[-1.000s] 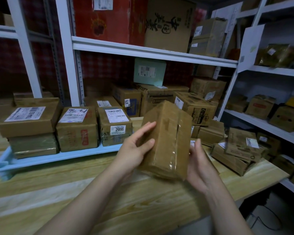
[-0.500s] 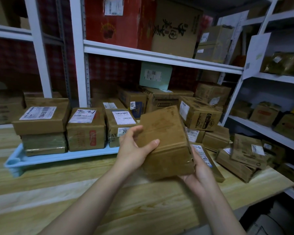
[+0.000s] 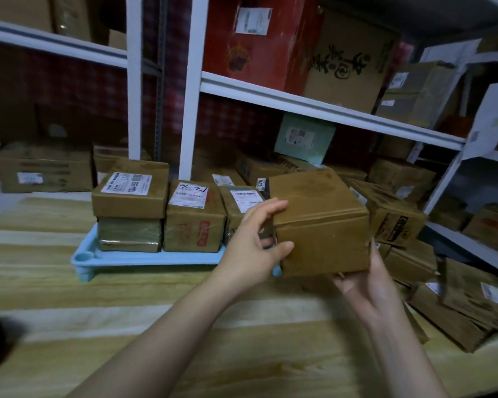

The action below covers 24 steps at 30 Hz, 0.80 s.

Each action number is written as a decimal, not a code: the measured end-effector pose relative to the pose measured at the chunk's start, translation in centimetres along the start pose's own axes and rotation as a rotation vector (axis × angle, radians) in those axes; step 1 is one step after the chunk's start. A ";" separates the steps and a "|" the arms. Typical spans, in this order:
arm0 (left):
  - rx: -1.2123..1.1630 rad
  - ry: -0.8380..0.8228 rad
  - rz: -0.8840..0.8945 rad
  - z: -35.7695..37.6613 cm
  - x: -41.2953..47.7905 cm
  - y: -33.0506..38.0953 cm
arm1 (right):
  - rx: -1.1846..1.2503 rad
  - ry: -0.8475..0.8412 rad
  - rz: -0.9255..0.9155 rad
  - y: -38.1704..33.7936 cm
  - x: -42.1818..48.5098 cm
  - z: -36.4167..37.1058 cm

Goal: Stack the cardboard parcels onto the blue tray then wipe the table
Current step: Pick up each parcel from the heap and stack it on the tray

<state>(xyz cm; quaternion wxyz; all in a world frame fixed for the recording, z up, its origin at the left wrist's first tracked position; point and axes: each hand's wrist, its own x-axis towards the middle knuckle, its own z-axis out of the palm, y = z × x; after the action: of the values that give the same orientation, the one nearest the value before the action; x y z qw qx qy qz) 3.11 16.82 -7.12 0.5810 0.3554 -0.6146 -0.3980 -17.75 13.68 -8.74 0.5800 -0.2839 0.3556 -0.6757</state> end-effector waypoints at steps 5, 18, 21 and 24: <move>-0.030 0.009 -0.057 0.2 0.2 -1.2 | 0.054 0.063 -0.090 0.7 -0.8 -0.2; -0.019 0.000 -0.035 -0.3 0.7 -1.0 | 0.067 0.071 -0.175 2.9 -0.3 -0.7; -0.030 0.003 -0.011 -0.3 0.7 -0.6 | 0.066 0.064 -0.192 2.8 -0.4 -0.5; -0.014 0.020 0.010 -0.5 0.8 -0.5 | 0.045 0.065 -0.201 2.6 -0.5 0.0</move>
<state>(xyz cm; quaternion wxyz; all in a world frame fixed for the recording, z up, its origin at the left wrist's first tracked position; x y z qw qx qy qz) 3.53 15.82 -7.24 0.5914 0.3521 -0.6079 -0.3959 -16.14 13.98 -10.86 0.5038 -0.2830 0.3285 -0.7471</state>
